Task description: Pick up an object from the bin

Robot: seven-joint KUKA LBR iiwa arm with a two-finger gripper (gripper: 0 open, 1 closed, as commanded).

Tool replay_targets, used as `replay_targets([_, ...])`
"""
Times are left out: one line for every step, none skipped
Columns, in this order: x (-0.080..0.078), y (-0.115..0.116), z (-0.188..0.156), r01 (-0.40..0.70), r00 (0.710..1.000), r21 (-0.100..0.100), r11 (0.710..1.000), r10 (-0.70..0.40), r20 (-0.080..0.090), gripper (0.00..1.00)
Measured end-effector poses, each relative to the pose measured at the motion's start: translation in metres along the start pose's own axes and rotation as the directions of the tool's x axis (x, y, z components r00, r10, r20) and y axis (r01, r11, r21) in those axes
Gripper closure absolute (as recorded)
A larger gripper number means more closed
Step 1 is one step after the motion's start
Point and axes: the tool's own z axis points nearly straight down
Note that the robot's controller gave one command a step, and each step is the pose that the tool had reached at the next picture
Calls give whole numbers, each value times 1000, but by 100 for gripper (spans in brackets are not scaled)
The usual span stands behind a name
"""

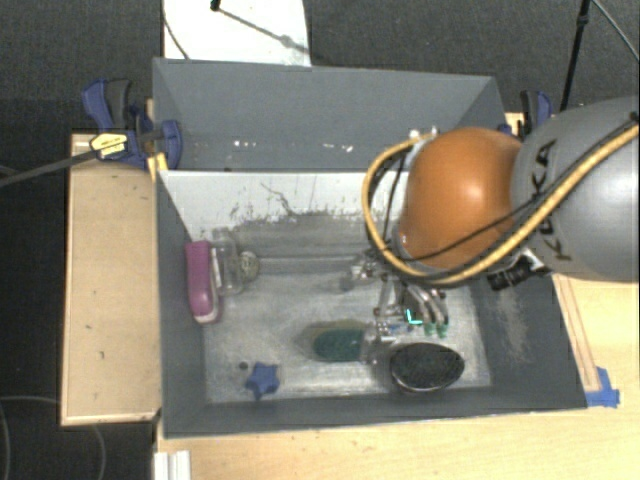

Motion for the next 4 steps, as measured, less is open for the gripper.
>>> replay_targets([-19, -36, 129, -3, 1000, -1, 1000, 3, 11, 0])
replay_targets([11, -60, 98, -40, 999, 1, 999, 40, 5, 0])
replay_targets([-15, -24, 99, -87, 996, -3, 996, 87, 10, 0])
replay_targets([-11, -49, 127, -192, 981, -4, 981, 192, 10, 0])
